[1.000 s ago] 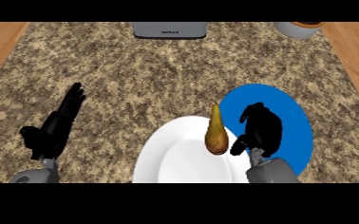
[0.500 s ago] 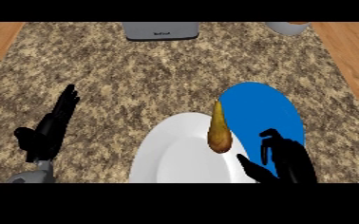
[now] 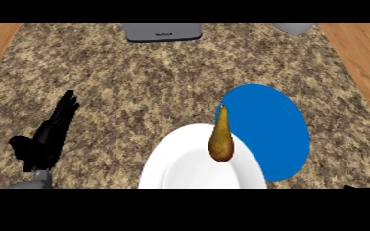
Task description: Pick the pear from the plate and place it in the plate
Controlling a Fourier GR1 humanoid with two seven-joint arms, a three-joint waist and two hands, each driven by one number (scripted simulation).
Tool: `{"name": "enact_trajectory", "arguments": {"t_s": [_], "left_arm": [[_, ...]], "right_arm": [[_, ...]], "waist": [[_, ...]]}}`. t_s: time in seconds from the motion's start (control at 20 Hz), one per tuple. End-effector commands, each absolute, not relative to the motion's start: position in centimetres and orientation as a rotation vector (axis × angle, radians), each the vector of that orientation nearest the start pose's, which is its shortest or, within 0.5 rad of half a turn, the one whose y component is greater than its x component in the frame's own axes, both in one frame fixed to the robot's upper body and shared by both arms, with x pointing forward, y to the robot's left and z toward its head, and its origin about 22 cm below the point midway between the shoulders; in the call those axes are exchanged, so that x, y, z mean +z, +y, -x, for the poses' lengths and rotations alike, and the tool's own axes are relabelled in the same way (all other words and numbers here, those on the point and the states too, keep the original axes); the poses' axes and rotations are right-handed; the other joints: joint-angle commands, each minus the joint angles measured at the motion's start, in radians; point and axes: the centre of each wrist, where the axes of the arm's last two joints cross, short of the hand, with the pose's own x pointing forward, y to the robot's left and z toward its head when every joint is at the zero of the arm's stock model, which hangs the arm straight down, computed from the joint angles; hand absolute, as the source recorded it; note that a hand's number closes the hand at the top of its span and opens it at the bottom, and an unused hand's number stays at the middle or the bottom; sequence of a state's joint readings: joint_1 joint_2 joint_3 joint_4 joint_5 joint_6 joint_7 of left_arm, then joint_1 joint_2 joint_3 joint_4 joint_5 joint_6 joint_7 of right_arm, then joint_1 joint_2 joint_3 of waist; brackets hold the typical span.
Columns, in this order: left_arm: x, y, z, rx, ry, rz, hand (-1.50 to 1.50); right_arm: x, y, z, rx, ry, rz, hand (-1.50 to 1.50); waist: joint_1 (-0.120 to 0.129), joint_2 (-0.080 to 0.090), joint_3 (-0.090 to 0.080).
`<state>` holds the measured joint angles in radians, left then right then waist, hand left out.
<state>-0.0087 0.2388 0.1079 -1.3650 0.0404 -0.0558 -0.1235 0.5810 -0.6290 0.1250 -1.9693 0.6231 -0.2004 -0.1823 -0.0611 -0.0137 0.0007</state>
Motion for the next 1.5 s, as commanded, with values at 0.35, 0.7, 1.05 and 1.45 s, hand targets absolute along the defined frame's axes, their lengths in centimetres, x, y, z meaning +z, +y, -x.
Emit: {"name": "enact_trajectory", "arguments": {"t_s": [0.35,0.7,1.05,1.45], "left_arm": [[-2.0,31.8,-23.7,-0.131,-1.51,-0.186,0.0],[-2.5,30.1,-23.7,-0.117,-1.513,-0.168,0.0],[-1.6,29.7,-24.9,-0.158,-1.519,-0.146,0.0],[-1.4,28.4,-26.1,-0.167,-1.53,-0.147,0.0]], "right_arm": [[12.4,-35.9,-5.6,0.851,-1.793,0.849,1.5],[15.9,-33.5,-4.8,0.863,-1.82,0.763,1.5],[16.2,-29.1,-7.8,0.906,-1.82,0.673,1.5],[14.2,-24.6,-10.4,0.876,-1.828,0.577,1.5]], "waist": [[0.031,0.008,-0.002],[0.046,0.01,-0.001],[0.073,0.017,-0.002],[0.087,0.018,-0.004]]}}
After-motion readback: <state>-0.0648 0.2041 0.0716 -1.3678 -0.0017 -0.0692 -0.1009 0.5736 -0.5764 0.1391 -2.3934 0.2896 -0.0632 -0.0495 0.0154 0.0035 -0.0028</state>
